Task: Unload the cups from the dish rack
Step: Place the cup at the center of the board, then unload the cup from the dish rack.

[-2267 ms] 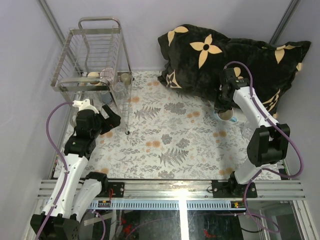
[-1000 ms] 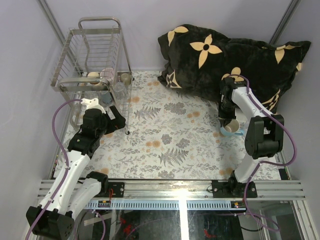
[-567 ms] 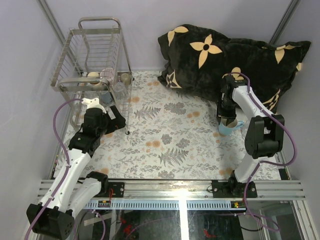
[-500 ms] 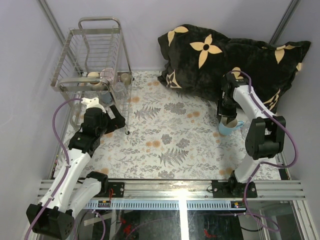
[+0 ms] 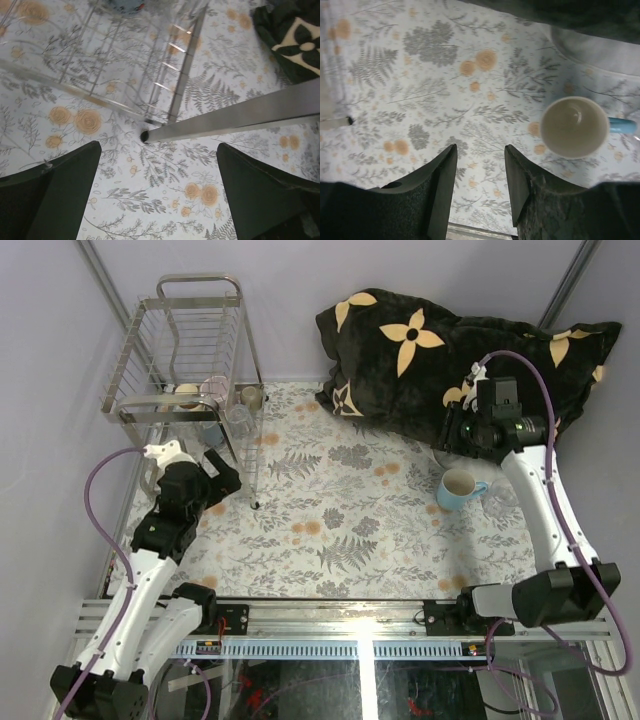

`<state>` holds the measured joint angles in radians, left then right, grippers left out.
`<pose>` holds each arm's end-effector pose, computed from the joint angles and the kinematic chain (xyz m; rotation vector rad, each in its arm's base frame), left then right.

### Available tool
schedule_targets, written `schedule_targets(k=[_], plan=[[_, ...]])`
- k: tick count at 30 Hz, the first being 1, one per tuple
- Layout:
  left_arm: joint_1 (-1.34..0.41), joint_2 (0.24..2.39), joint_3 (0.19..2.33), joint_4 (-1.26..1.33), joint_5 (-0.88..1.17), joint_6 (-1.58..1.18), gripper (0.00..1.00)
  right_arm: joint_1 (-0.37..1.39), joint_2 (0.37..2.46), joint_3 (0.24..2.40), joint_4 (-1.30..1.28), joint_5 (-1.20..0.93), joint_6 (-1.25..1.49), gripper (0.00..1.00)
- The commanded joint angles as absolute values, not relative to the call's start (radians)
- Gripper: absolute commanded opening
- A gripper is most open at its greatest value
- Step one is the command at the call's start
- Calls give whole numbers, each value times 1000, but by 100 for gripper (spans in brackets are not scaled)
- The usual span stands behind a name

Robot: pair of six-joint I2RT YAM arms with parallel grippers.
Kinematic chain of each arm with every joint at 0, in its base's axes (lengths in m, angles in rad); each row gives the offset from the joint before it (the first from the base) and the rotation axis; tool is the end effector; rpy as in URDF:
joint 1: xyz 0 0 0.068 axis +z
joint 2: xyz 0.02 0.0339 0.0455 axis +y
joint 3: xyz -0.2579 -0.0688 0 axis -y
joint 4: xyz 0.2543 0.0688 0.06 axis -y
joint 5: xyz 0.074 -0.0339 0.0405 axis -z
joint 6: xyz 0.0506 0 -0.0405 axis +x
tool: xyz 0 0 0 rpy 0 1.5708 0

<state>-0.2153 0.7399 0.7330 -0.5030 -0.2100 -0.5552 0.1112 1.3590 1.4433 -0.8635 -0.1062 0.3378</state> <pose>0.1898 -0.0307 0.2854 -0.4772 2.0228 -0.2546 0.3001 0.0389 0.3595 0.2157 2.3610 0.3433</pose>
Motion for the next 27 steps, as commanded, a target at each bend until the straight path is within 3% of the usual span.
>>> schedule_targets(k=[1, 11, 17, 27], plan=[[-219, 719, 664, -484, -338, -625, 100, 119, 1293, 1352, -719, -264, 380, 50], [-220, 660, 562, -308, -514, -620, 100, 126, 1185, 1252, -536, -363, 433, 51], [-219, 746, 505, -165, -634, -599, 97, 124, 1153, 1200, -465, -401, 450, 52], [-216, 892, 437, 235, -637, -435, 100, 126, 1112, 1146, -410, -426, 480, 53]])
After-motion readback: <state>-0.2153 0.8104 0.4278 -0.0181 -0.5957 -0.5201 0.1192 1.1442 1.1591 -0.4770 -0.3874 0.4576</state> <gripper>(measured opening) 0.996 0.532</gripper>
